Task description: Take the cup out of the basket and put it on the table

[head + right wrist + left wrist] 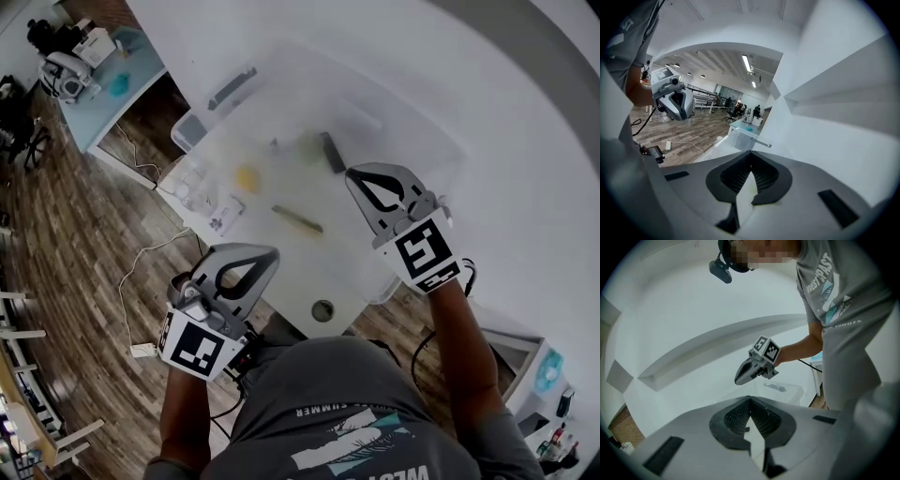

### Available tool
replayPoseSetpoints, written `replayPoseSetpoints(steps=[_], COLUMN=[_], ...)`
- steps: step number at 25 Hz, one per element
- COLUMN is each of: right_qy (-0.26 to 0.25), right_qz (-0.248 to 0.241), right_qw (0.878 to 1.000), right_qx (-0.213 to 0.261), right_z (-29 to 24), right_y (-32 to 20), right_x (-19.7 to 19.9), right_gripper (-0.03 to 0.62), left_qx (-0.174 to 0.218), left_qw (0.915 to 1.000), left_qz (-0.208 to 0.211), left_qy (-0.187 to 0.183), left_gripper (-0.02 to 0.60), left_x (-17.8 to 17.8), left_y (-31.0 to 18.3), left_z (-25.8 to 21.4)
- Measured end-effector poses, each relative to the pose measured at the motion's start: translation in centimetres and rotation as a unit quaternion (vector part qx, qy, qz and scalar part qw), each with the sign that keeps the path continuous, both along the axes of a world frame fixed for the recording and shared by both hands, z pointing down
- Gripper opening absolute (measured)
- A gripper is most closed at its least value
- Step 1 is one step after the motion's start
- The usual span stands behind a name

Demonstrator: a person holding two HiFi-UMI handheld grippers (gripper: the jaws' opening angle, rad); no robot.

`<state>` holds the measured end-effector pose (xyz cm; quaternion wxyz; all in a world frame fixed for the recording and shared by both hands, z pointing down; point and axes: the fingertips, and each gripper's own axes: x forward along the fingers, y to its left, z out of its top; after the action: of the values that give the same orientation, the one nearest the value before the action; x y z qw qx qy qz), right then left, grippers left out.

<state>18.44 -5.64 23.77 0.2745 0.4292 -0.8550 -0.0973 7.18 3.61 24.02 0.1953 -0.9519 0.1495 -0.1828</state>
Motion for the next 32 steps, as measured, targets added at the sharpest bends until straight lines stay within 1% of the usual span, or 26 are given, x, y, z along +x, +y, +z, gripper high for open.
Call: replayPoseSetpoints(steps=[2,5,8,13,17,20,24,32], right_qy=[0.009,0.018,0.027,0.049,0.069,0.08,0.094,0.13], right_qz=[0.004,0.015,0.021,0.024,0.02,0.019,0.016,0.007], right_qw=[1.0,0.999,0.998,0.994,0.989,0.986,0.981,0.968], right_qx=[-0.01,-0.034,-0.056,-0.097,-0.127,-0.148,-0.171,-0.213], right_z=[1.1,3.1,5.4,9.8,13.1,15.4,18.1,22.3], right_y=[-1.8,-4.2,-6.6,-9.9,-12.2,-13.6,-15.0,-16.1], right_x=[0.3,1.0,1.5,2.0,2.1,2.3,2.3,3.0], right_gripper=[0.012,0.012,0.012,0.012,0.012,0.012,0.012,0.014], left_qx=[-0.002,-0.013,-0.026,-0.049,-0.06,-0.068,-0.076,-0.09], left_qw=[1.0,0.9999,0.9996,0.9986,0.9979,0.9972,0.9967,0.9954], left_qz=[-0.002,-0.005,-0.008,-0.018,-0.025,-0.029,-0.029,-0.031], left_qy=[-0.005,0.003,-0.004,0.007,0.003,0.005,-0.001,0.003], left_gripper=[0.008,0.009,0.008,0.008,0.008,0.008,0.008,0.008], left_x=[-0.4,-0.8,-1.1,-1.7,-2.2,-2.4,-2.6,-2.9], left_y=[-1.1,-2.6,-3.9,-5.7,-7.1,-8.0,-9.0,-9.9], left_z=[0.4,1.1,2.2,3.7,4.9,5.5,6.4,7.6])
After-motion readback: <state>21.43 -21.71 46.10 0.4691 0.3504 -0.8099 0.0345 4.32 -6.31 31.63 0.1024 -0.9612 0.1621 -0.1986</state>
